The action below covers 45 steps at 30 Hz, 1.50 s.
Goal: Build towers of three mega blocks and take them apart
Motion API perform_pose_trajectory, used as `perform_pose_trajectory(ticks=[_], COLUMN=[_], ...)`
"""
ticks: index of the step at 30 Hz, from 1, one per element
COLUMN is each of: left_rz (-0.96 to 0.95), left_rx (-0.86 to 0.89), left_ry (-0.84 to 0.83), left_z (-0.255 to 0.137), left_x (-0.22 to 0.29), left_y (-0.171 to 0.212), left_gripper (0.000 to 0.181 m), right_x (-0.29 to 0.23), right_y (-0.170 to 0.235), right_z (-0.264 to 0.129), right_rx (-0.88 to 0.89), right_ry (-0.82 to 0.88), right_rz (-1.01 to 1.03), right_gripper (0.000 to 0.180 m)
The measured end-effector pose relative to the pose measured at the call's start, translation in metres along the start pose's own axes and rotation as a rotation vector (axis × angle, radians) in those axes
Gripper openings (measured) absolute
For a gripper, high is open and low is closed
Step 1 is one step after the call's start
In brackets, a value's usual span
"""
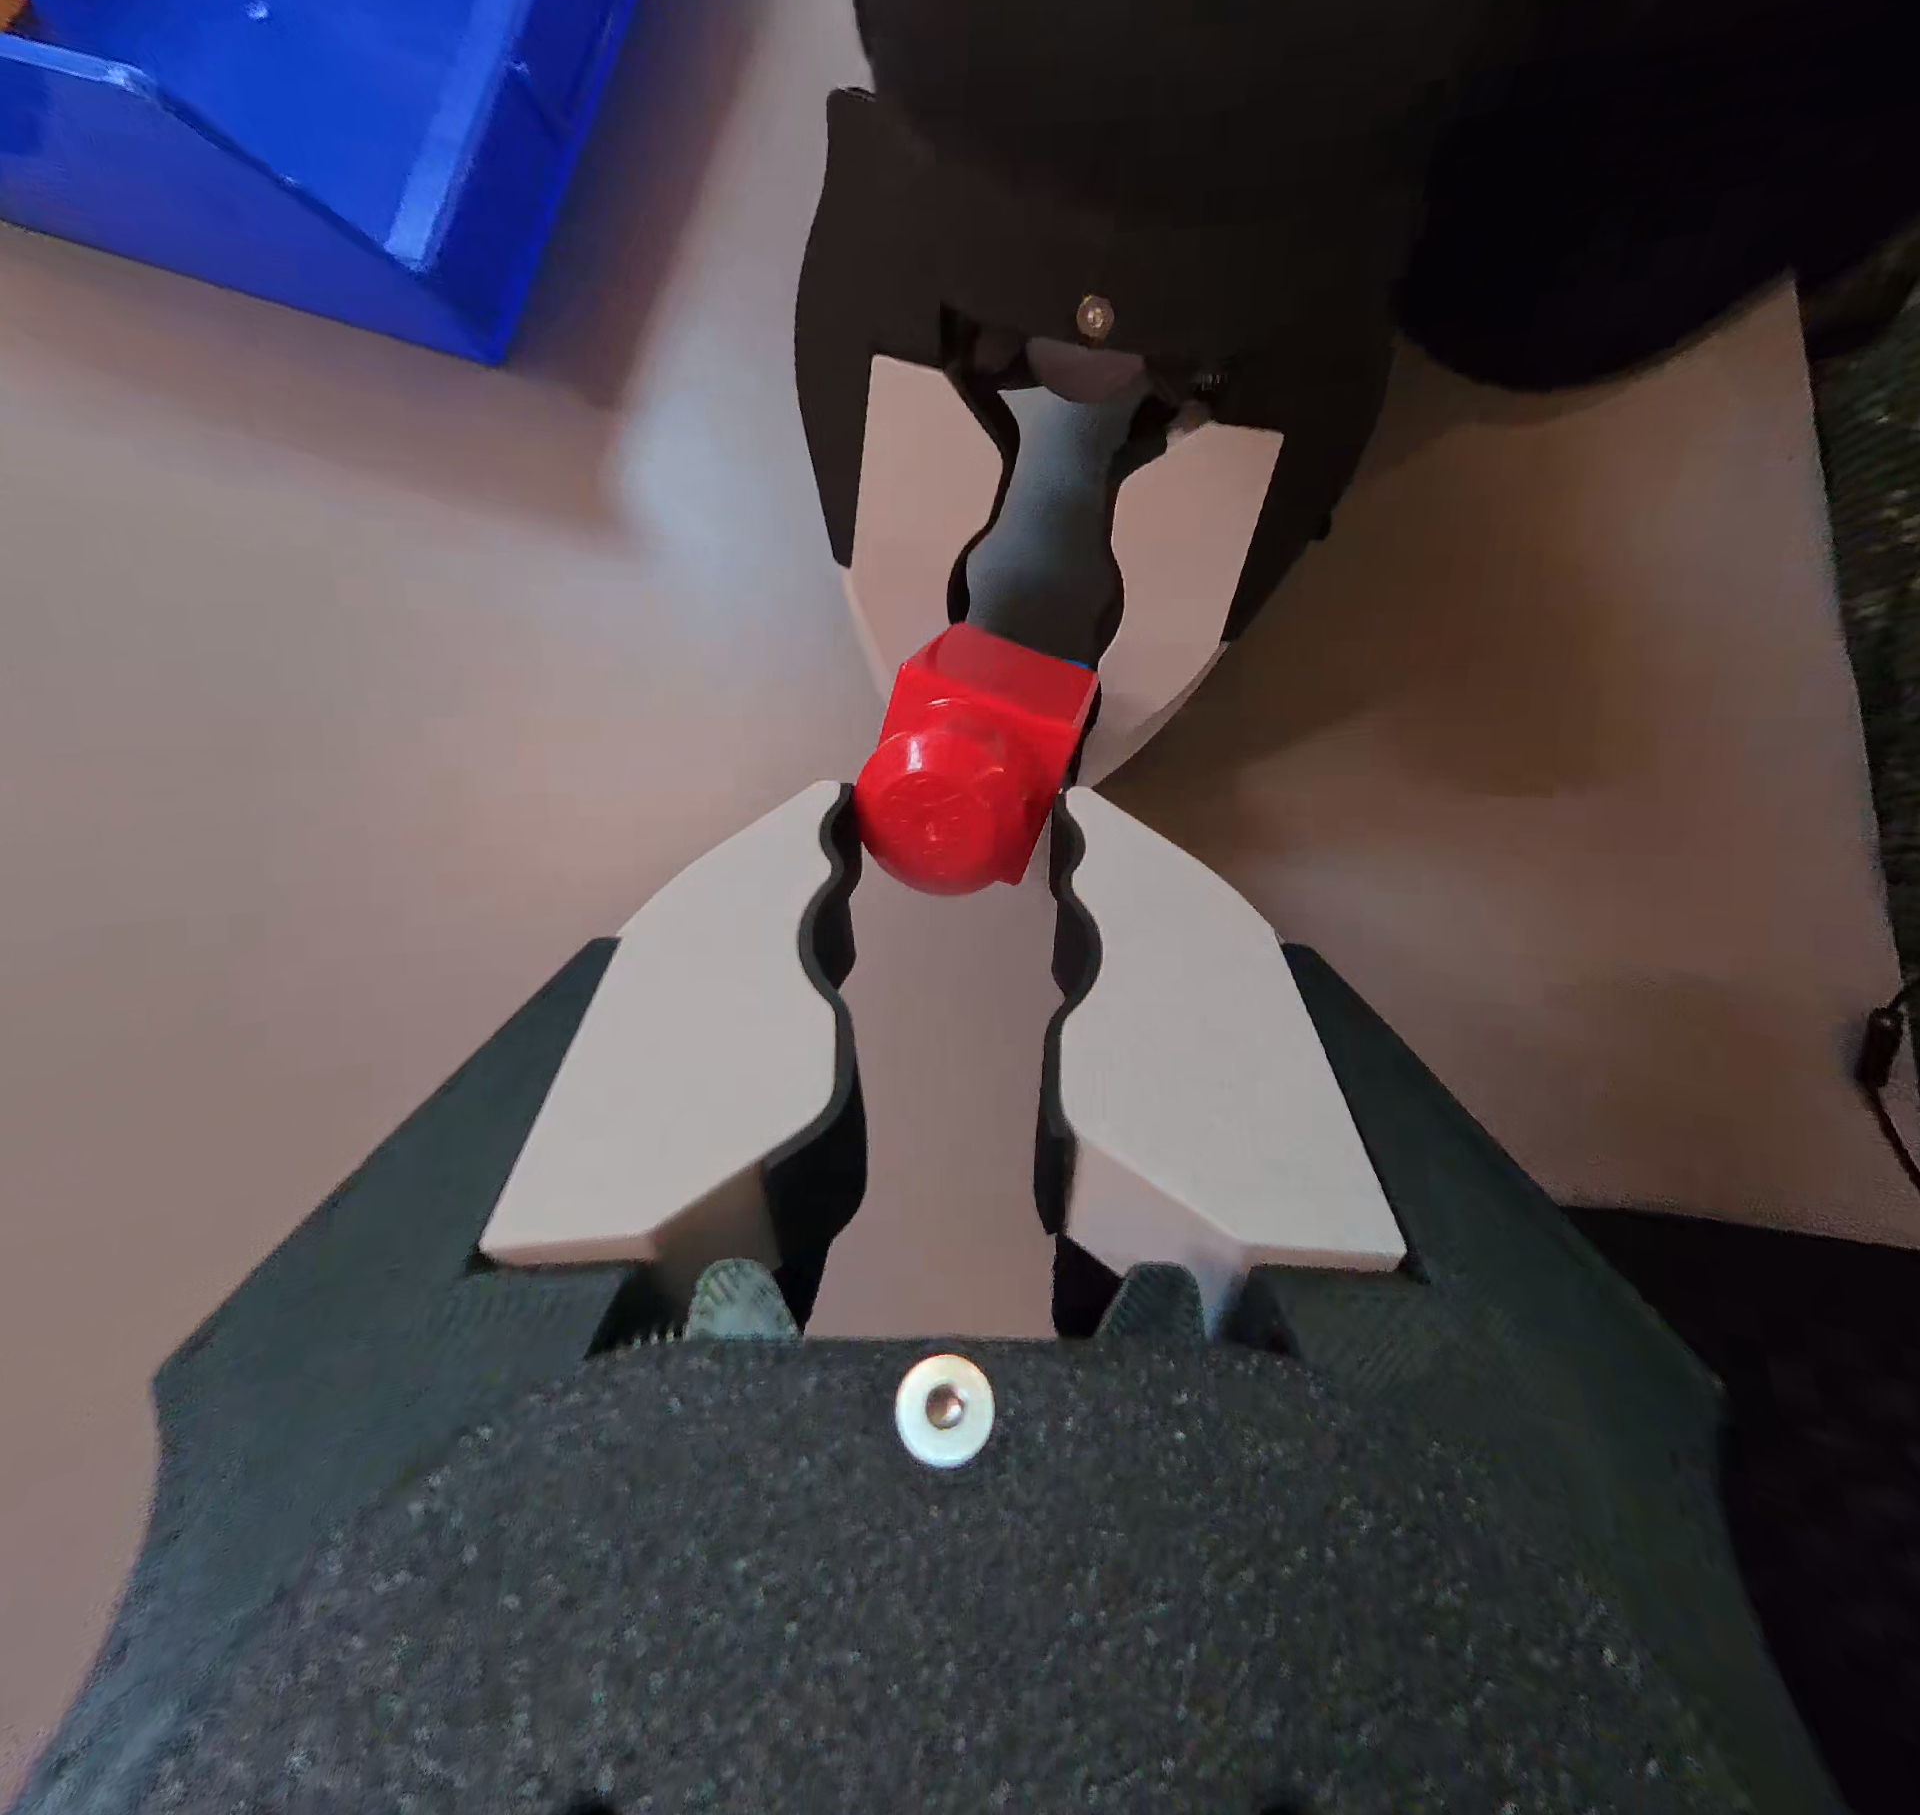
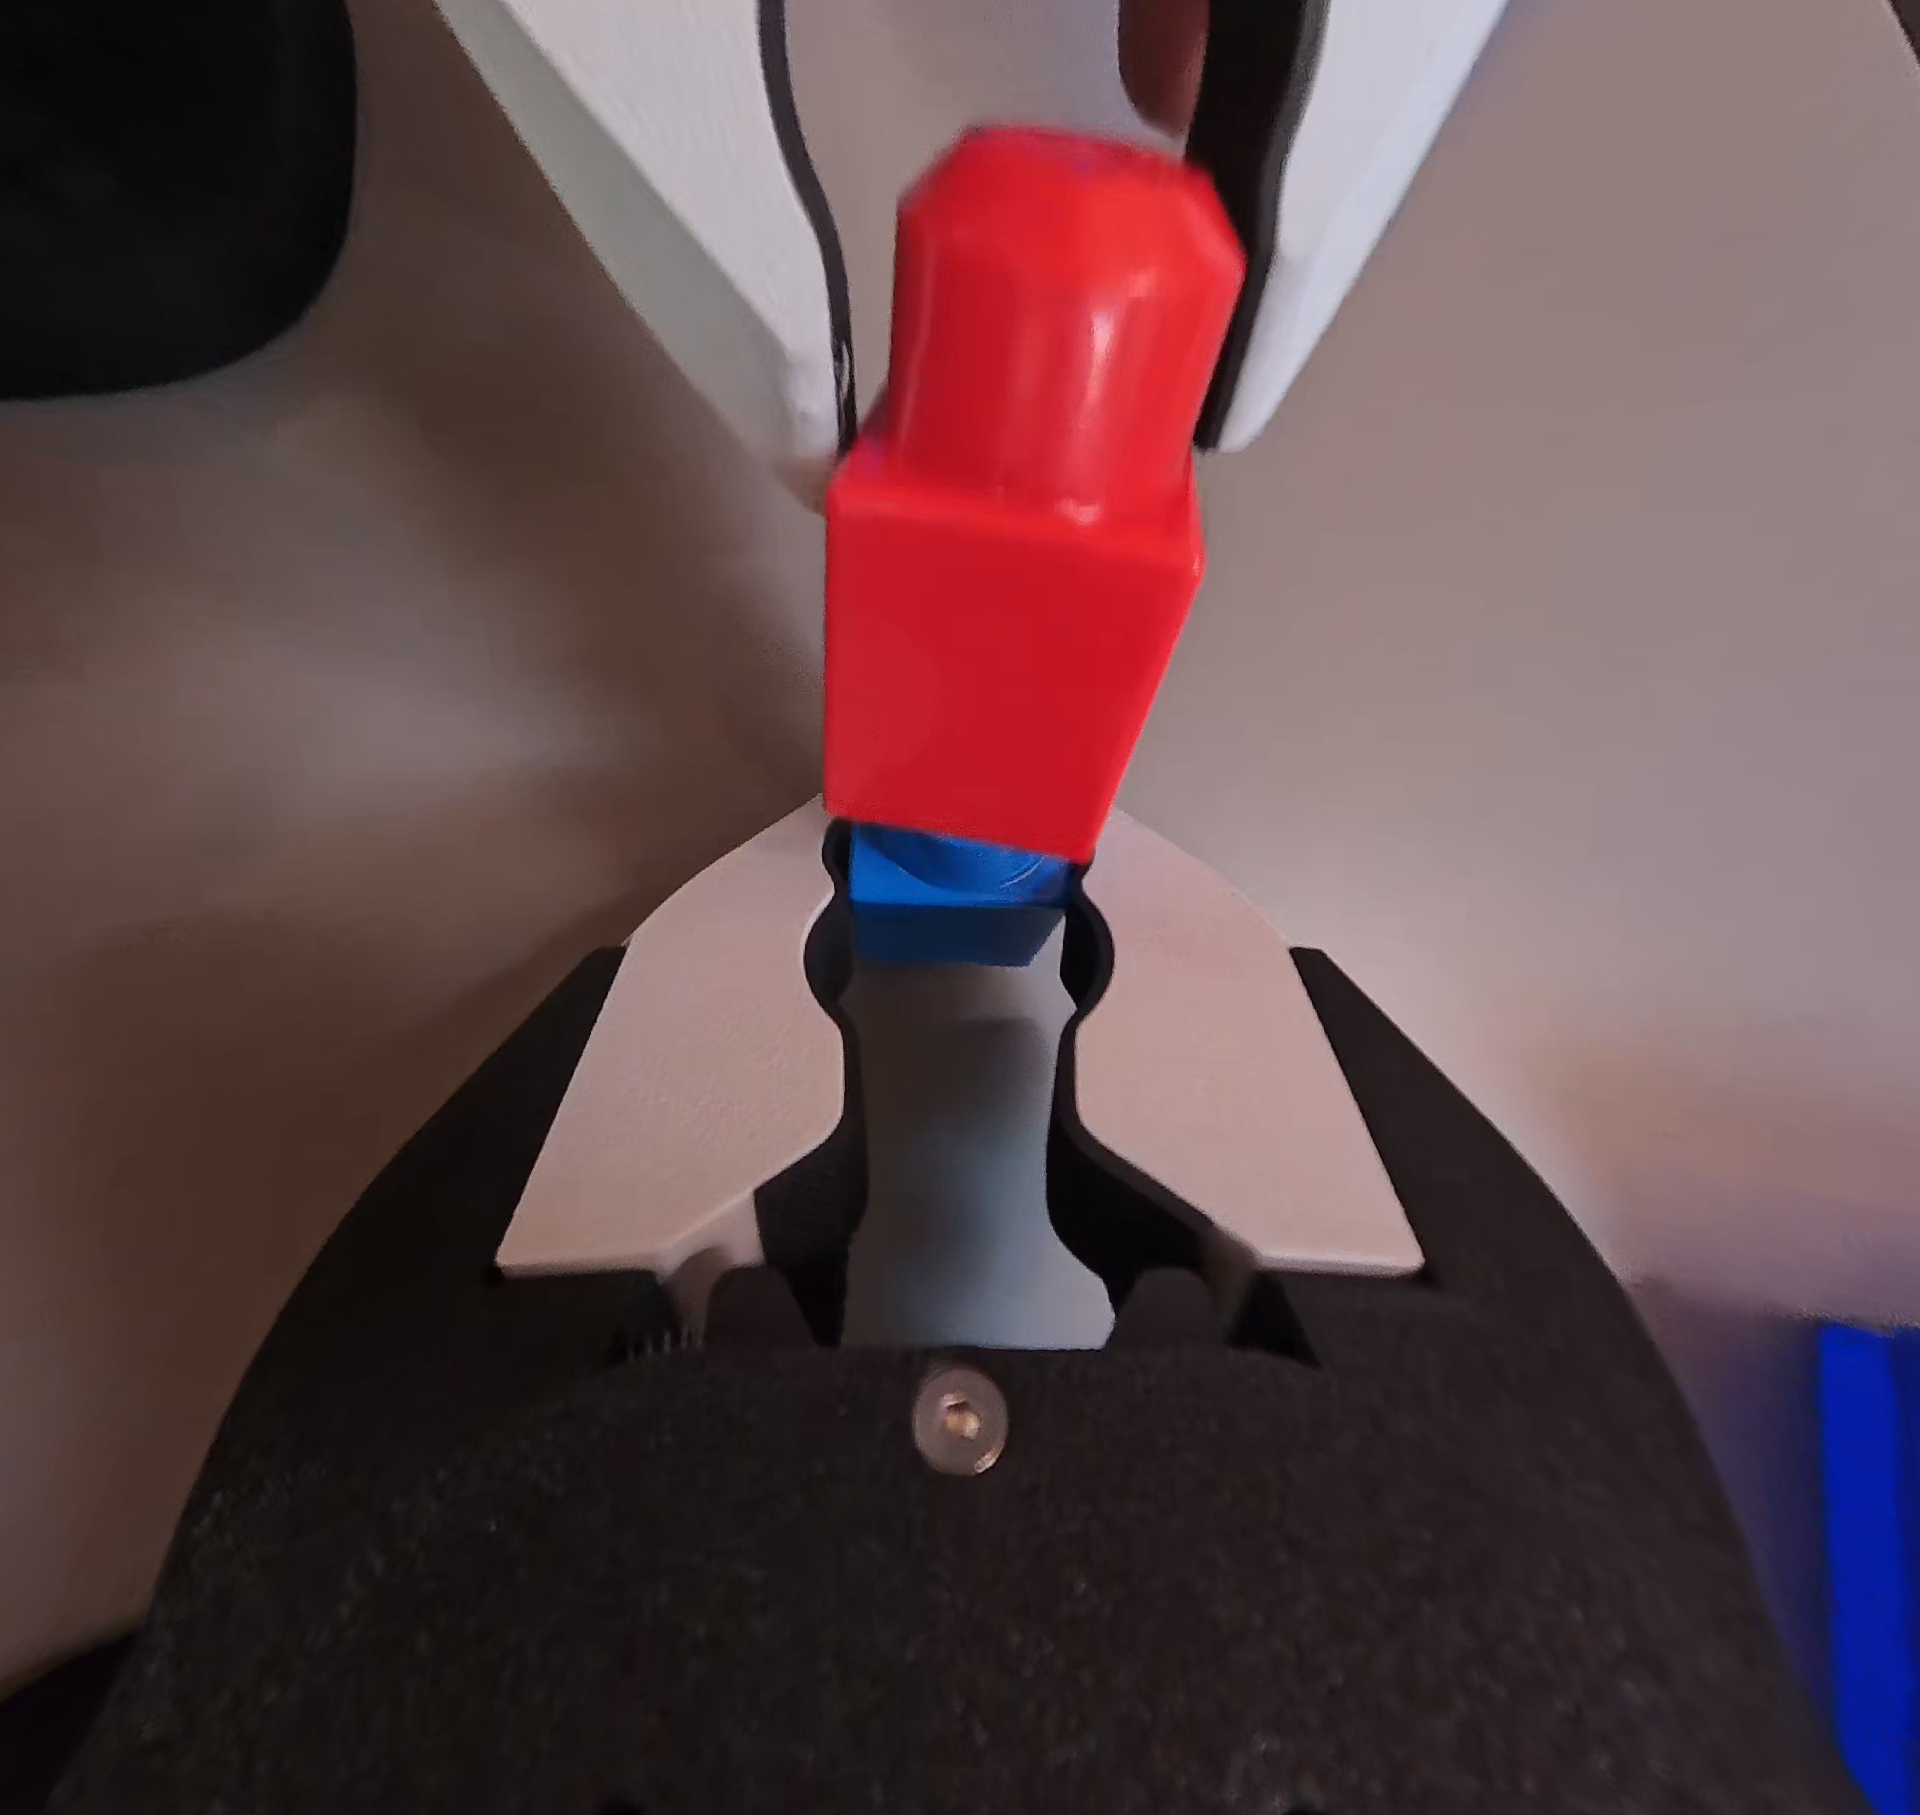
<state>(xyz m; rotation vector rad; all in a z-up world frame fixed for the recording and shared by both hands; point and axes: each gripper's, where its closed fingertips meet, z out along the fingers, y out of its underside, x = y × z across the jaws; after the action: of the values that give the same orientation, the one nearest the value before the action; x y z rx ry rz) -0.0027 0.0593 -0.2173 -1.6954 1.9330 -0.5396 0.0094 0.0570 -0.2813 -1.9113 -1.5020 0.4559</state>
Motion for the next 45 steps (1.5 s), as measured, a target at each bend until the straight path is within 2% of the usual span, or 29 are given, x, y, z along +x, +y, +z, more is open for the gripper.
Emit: perform_pose_trajectory(ticks=[10,17,21,28,39,45], left_rz=[-0.035,0.03,0.107,0.15,0.182,0.155], left_rx=[0.106,0.2,0.224,0.201,0.46,0.621], left_ry=[0.015,0.016,0.013,0.066,0.189,0.241], left_z=[-0.003,-0.007,0.002,-0.003,-0.029,-0.038], left_x=[0.0,0.004,0.01,0.016,0.028,0.024], left_y=[-0.012,-0.025,-0.029,-0.019,-0.035,-0.041], left_gripper=[0.035,0.05,0.039,0.039,0.038,0.038], right_x=[-0.002,-0.008,-0.01,-0.018,-0.027,-0.022], right_y=[-0.014,-0.03,-0.031,-0.037,-0.065,-0.072], right_z=[-0.003,-0.012,-0.013,-0.011,-0.027,-0.038], right_rx=[0.096,0.193,0.197,0.211,0.384,0.443], right_ry=[-0.035,-0.105,-0.11,-0.136,-0.186,-0.152], right_rz=[0.084,0.129,0.112,0.122,0.128,0.106], right_gripper=[0.036,0.036,0.036,0.035,0.036,0.038])
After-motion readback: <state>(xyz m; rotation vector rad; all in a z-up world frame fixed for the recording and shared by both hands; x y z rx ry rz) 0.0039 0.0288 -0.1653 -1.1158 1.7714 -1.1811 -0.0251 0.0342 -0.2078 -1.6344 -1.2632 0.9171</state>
